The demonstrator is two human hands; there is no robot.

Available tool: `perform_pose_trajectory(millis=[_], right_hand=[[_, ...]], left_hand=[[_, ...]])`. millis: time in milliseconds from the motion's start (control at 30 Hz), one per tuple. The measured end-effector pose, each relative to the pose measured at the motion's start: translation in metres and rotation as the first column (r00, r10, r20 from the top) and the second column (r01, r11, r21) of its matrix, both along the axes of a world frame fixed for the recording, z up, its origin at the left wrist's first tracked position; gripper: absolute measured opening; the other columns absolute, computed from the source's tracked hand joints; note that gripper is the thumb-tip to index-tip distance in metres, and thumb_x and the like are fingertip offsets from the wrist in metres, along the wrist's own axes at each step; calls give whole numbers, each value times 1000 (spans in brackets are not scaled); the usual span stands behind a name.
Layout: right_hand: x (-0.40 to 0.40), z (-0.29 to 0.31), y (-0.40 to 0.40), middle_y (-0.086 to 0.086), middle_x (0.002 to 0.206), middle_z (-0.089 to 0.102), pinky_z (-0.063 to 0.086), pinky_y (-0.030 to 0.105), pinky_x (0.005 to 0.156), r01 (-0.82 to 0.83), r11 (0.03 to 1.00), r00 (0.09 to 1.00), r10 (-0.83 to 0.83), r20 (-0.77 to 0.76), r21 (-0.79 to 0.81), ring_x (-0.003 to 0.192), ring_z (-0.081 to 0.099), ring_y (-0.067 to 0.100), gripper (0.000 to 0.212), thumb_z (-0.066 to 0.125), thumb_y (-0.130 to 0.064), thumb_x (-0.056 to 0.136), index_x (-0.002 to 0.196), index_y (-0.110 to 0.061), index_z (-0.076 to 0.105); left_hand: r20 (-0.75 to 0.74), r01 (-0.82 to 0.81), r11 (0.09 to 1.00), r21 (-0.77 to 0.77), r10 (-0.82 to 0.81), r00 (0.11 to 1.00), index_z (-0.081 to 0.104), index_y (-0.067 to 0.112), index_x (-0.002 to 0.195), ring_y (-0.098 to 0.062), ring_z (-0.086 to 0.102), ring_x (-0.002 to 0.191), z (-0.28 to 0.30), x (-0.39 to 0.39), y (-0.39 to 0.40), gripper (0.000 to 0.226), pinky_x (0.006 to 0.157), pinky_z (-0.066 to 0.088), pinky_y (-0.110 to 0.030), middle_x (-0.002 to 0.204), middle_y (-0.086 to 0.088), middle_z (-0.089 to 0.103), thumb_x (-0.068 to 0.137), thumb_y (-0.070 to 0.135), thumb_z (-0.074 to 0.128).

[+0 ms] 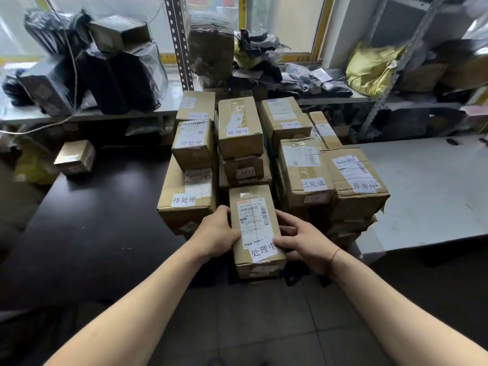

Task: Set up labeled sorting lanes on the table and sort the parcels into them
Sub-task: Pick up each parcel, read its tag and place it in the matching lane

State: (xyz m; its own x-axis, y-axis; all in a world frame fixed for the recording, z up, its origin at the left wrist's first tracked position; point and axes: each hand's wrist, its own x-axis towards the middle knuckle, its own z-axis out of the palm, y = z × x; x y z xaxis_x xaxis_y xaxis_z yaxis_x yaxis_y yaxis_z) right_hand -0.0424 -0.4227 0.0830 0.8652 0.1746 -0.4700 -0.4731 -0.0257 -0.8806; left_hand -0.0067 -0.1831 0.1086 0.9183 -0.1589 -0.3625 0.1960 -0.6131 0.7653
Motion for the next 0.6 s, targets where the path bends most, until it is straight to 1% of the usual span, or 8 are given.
perform_pose_trajectory(millis=[133,233,333,433,467,600], right_hand=[[4,-2,-1,7,134,71,61,57,94,22,1000,1000,-22,2,-20,114,75,28,78,73,1,94,157,-34,45],[3,-5,-2,8,135,70,61,56,95,31,1000,999,-31,9,-4,114,74,28,77,70,3,96,159,-32,43],[3,-7,-3,7,135,71,60,53,95,35,999,999,-35,6,22,115,74,28,75,66,3,99,160,-32,41],[3,-9,0,4,139,68,61,49,93,37,999,999,-37,6,34,116,74,25,73,64,1,100,160,-34,41],[2,-10,0,3,141,68,61,48,91,41,999,999,-41,5,35,117,73,24,72,64,1,101,160,-34,41],[-1,-13,0,-3,140,68,63,46,84,70,998,997,-70,-37,7,113,75,20,67,65,-8,102,160,-32,40]], left_hand=[[8,-9,1000,-23,9,1000,57,30,133,-17,74,97,-4,2,-1,47,79,66,-43,114,3,73,90,32,76],[29,-9,999,-49,11,1000,58,31,134,-16,74,96,-5,1,-2,46,80,66,-43,113,6,72,92,31,77],[49,-4,997,-78,7,999,60,34,136,-15,74,101,-6,1,-2,46,84,65,-43,115,9,72,93,32,77],[59,-24,994,-103,30,998,59,37,141,-15,71,111,-10,-1,0,52,90,64,-44,123,9,72,92,35,76],[56,-32,993,-113,38,998,57,38,142,-15,71,113,-12,-2,-1,53,90,64,-44,126,9,71,92,36,76],[9,-63,984,-166,65,998,53,35,147,-18,73,107,-12,-3,-2,55,76,67,-41,127,4,68,97,28,74]])
